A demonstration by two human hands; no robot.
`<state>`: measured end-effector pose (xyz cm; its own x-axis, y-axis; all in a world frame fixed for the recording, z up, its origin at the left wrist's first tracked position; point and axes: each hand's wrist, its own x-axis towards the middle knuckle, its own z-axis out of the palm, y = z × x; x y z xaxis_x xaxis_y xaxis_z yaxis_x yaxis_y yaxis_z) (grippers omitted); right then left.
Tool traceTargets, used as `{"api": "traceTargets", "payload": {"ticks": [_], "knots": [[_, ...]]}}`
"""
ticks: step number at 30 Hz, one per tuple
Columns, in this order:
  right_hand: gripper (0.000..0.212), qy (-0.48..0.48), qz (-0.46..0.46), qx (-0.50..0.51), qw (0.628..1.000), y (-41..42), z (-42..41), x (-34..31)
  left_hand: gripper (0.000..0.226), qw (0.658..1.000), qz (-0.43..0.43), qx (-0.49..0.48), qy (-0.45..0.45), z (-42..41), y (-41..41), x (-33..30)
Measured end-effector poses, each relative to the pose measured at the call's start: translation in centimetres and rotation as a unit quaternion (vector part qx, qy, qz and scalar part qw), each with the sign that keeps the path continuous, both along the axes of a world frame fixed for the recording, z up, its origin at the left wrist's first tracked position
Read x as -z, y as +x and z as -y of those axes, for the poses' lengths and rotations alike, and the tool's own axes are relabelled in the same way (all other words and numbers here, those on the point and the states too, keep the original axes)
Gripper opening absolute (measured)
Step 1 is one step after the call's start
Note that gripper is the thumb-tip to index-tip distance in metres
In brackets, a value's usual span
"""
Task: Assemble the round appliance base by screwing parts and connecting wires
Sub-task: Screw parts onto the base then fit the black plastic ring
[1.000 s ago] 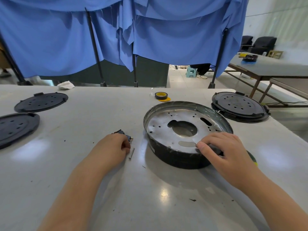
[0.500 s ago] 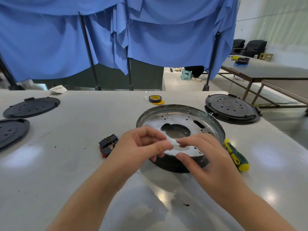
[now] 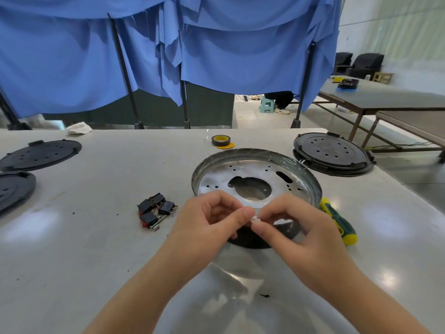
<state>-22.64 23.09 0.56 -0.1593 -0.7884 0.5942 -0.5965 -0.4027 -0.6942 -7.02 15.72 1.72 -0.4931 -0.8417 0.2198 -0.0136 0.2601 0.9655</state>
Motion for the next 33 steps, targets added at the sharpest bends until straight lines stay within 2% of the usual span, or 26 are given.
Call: {"api": "traceTargets", "payload": {"ticks": [2, 4, 5, 8, 11, 18, 23, 29, 33], "knots": [[0.013, 0.020, 0.069, 0.007, 0.997, -0.4, 0.0, -0.1, 0.011, 0.976, 0.083, -0.081, -0.183, 0.1, 0.1, 0.7], [0.013, 0.010, 0.134, 0.024, 0.991, -1.1, 0.1, -0.5, 0.005, 0.917, 0.154, -0.109, -0.351, 0.3, 0.1, 1.1], [0.013, 0.005, 0.162, 0.036, 0.986, -1.5, 0.1, -0.7, 0.014, 0.895, 0.189, -0.099, -0.391, 0.4, 0.2, 1.4], [0.011, 0.002, 0.237, 0.071, 0.969, -2.6, 0.1, -1.0, 0.036, 0.855, 0.291, -0.057, -0.426, 1.2, 0.4, 2.3], [0.008, 0.003, 0.261, 0.088, 0.961, -2.9, 0.1, -1.1, 0.031, 0.835, 0.329, -0.054, -0.437, 2.0, 0.6, 2.8], [0.008, -0.004, 0.237, 0.099, 0.966, -2.6, 0.1, -1.0, 0.026, 0.864, 0.267, -0.050, -0.423, 2.9, 0.7, 3.0], [0.012, -0.067, 0.179, 0.134, 0.972, -2.7, -0.2, -1.2, 0.027, 0.895, 0.208, -0.053, -0.391, 2.3, 0.3, 2.8], [0.012, -0.160, 0.105, 0.181, 0.965, -2.7, -0.6, -1.4, 0.038, 0.940, 0.120, -0.128, -0.292, 1.4, 0.6, 1.3], [0.001, -0.152, 0.071, 0.163, 0.972, -2.2, -0.5, -1.1, 0.031, 0.963, 0.033, -0.179, -0.199, 1.6, 1.2, 0.3]]}}
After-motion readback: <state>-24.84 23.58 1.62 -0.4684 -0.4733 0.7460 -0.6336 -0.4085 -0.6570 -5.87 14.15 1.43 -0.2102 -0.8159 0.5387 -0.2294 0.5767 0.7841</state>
